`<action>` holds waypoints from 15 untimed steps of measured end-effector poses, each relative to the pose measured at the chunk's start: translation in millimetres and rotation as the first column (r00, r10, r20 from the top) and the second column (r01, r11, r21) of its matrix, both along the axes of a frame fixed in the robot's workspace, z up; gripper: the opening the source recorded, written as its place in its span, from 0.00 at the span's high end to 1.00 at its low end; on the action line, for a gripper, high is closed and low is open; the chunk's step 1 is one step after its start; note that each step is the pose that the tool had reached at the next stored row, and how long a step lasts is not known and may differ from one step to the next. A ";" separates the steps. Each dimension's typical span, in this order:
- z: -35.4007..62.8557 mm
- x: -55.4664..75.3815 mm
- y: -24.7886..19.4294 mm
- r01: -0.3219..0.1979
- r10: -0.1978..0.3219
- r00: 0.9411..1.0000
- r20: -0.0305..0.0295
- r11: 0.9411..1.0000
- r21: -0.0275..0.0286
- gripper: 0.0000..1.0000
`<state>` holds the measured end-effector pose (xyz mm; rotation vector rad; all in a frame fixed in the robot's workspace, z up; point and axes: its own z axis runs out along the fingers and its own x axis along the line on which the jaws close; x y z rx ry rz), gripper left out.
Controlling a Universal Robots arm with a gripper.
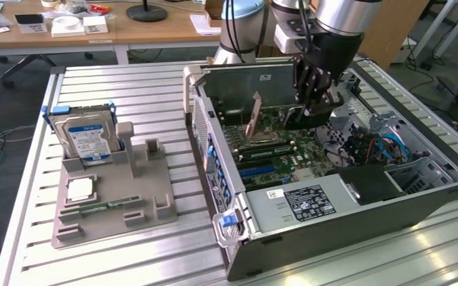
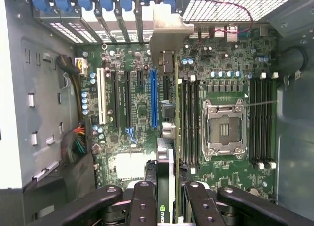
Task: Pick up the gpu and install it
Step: 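Insert the gpu into the slot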
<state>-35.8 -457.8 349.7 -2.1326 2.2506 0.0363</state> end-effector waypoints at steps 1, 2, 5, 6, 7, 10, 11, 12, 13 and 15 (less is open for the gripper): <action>-1.1 -0.8 0.0 0.000 0.000 1.000 0.000 1.000 0.000 0.73; -2.0 -1.5 0.0 0.000 0.000 1.000 0.000 1.000 0.000 0.73; -6.1 -3.5 0.0 0.000 0.000 1.000 0.000 1.000 0.000 0.73; -7.5 -4.1 0.0 0.000 0.000 1.000 0.000 1.000 0.000 0.73; -9.0 -4.6 0.0 0.000 0.000 1.000 0.000 1.000 0.000 0.73; -14.1 -5.2 0.0 0.000 0.000 1.000 0.000 1.000 0.000 0.73; -16.0 -5.4 0.0 0.000 0.000 1.000 0.000 1.000 0.000 0.73; -17.7 -5.6 0.0 0.000 0.000 1.000 0.000 1.000 0.000 0.73; -19.5 -5.7 0.0 0.000 0.000 1.000 0.000 1.000 0.000 0.73; -23.0 -6.1 0.0 0.000 0.000 1.000 0.000 1.000 0.000 0.73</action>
